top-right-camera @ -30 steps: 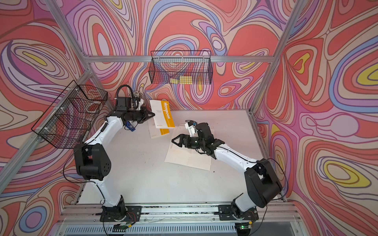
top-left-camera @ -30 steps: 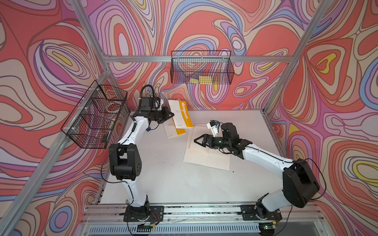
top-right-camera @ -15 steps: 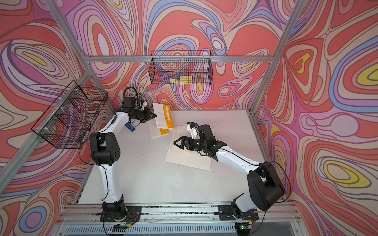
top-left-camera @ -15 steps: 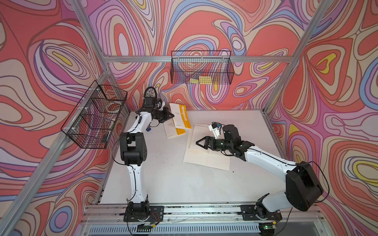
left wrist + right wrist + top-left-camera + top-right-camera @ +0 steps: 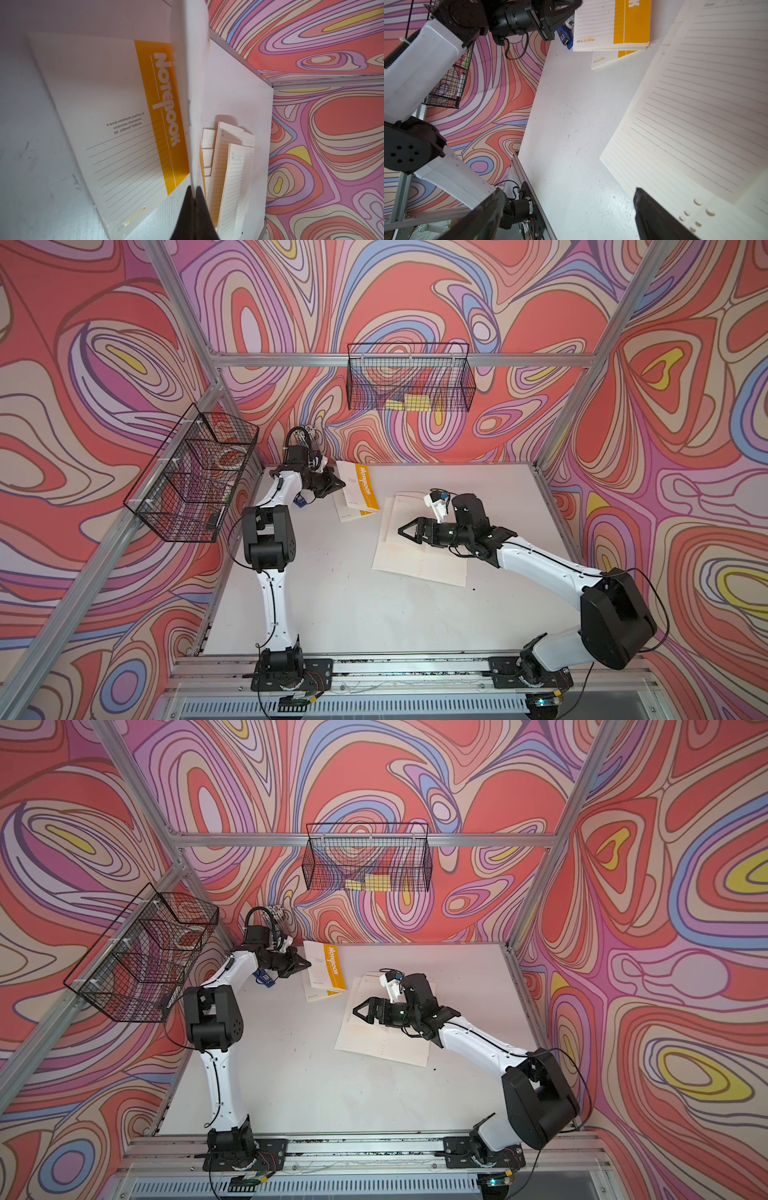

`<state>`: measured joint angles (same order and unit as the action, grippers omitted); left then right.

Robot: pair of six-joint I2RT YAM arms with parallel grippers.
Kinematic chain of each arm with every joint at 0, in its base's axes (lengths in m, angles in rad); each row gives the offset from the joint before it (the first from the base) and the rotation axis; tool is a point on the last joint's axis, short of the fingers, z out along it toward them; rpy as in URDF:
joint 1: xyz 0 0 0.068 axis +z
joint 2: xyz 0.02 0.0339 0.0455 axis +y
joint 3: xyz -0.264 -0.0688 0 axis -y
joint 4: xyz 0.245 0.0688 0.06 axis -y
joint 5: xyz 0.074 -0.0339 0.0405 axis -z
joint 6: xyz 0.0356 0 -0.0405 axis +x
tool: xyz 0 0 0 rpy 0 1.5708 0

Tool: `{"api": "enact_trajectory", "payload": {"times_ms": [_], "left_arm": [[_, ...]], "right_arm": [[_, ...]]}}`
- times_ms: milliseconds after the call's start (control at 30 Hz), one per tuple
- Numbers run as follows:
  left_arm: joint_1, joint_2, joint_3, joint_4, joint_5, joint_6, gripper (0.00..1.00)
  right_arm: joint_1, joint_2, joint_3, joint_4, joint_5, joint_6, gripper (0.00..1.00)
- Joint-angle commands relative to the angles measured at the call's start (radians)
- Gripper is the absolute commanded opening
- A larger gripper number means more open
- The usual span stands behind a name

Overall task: Close the notebook
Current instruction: Place the notebook at the notebook.

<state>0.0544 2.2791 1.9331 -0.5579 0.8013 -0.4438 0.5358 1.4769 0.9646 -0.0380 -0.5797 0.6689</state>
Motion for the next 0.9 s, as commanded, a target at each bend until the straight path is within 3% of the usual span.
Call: {"api": "enact_trajectory", "payload": {"times_ms": [0,400,700,867], "left_arm": [[0.01,0.029,0.022,-0.033,-0.013,0.047,0.0],[0.012,0.041,-0.054,0.011,-0.186,0.068,0.0],[0.013,0.086,-0.061,0.005,-0.217,0.086,0.0],[0.012,0.086,-0.069,-0.014,-0.257,0.105,0.12]], "right_arm": [[-0.007,-0.008,-0.01,-0.001,0.012,0.003,0.98],[-0.007,-0.011,-0.02,0.003,0.017,0.017,0.98],[-0.006,-0.011,-0.02,-0.002,0.021,0.019,0.98],[-0.006,-0.007,-0.016,0.002,0.017,0.022,0.98]]}}
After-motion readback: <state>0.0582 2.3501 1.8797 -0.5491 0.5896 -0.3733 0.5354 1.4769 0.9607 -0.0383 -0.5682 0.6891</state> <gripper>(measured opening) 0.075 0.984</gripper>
